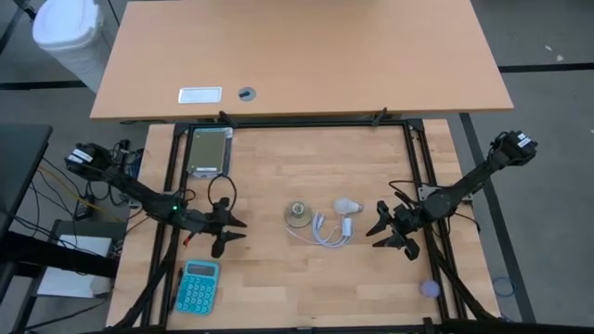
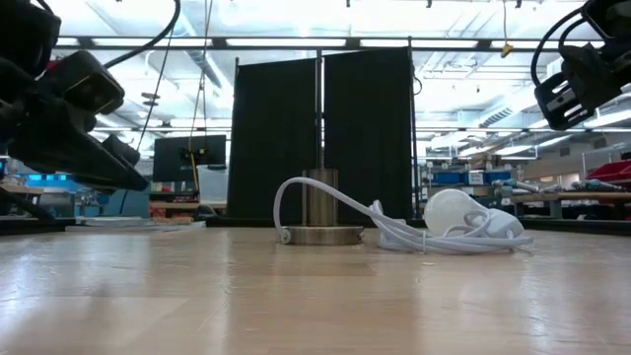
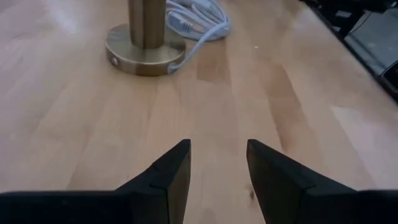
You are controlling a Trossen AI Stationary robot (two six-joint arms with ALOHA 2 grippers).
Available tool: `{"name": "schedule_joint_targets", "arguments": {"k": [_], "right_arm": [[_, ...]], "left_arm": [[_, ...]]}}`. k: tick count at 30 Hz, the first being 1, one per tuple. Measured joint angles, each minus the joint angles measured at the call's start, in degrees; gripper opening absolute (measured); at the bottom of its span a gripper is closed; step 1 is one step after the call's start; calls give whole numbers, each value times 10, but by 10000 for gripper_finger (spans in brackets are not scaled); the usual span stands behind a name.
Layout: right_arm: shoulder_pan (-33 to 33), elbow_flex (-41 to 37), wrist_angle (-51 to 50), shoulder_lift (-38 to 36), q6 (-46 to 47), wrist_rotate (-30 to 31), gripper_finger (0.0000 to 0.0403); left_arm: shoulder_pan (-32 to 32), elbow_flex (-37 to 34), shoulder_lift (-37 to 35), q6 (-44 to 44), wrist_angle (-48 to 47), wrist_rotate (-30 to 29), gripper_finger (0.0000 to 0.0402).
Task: Screw lightbulb
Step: Return to Home Position
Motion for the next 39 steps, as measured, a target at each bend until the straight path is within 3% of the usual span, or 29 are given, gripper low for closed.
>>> {"name": "schedule_joint_targets", "arguments": {"k": [5,12,20,28,39], "right_arm": [[0,0,0,-13,0,-1,170],[0,0,-1,-70,0,-1,171],[0,1,-54,-159,0,0,171],[-1,1,-240,-248,0,0,171],[-1,-2,-385,-340,0,-5,170]], "left_arm": [[0,-2,0,14,-46,-3,161],[0,-2,0,-39,-133,0,161],[-1,-2,0,90,26,59,161],[-1,-25,0,116,130,120,161],[-1,-25,0,135,126,135,161]]}}
